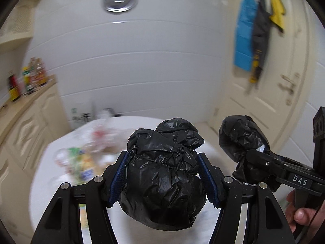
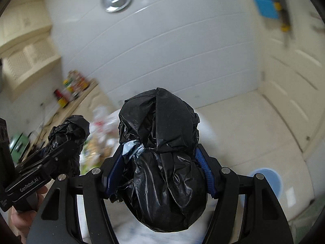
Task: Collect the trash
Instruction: 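Carry both black bags to the blue bin and open both tools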
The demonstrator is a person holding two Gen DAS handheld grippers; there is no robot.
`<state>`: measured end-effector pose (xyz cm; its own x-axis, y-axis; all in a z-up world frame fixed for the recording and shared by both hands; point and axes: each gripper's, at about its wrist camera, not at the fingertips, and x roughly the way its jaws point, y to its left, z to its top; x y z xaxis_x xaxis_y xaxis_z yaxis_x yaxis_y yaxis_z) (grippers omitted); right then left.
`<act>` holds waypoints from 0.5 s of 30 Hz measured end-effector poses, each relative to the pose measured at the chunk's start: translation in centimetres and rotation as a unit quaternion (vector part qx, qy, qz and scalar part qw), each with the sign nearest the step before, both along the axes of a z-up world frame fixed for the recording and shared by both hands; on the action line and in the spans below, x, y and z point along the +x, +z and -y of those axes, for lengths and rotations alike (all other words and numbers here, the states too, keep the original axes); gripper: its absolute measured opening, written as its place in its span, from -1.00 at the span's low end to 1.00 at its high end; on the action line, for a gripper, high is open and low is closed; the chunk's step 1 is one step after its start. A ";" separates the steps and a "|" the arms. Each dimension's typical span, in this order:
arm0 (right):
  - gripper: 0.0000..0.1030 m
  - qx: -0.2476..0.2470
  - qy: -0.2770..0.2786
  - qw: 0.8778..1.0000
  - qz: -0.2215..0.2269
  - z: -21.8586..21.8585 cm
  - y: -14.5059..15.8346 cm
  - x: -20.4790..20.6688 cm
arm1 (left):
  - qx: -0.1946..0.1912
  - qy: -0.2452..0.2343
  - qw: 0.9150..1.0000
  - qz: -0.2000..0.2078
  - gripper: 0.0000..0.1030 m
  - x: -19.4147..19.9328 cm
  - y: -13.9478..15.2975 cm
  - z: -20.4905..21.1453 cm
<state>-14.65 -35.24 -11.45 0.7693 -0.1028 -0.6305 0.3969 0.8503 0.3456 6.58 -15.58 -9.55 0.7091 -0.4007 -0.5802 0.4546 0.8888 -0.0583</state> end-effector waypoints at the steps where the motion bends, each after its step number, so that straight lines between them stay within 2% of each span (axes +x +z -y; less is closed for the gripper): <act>1: 0.31 -0.002 -0.018 1.000 -0.002 1.3 0.0 -1.1 | -0.001 -0.019 1.000 -0.006 0.21 -0.3 -0.3 1.7; 4: 0.31 -0.001 -0.074 0.997 -0.015 5.2 -0.5 -4.3 | -0.004 -0.068 0.997 -0.026 0.21 -0.8 -1.2 6.6; 8: 0.31 0.007 -0.142 0.989 -0.042 10.0 -2.6 -7.9 | 0.004 -0.130 0.990 -0.062 0.21 -1.8 -3.6 13.5; 15: 0.31 0.053 -0.216 0.971 -0.090 17.9 -8.2 -11.9 | 0.060 -0.202 0.969 -0.127 0.21 -3.4 -10.0 24.4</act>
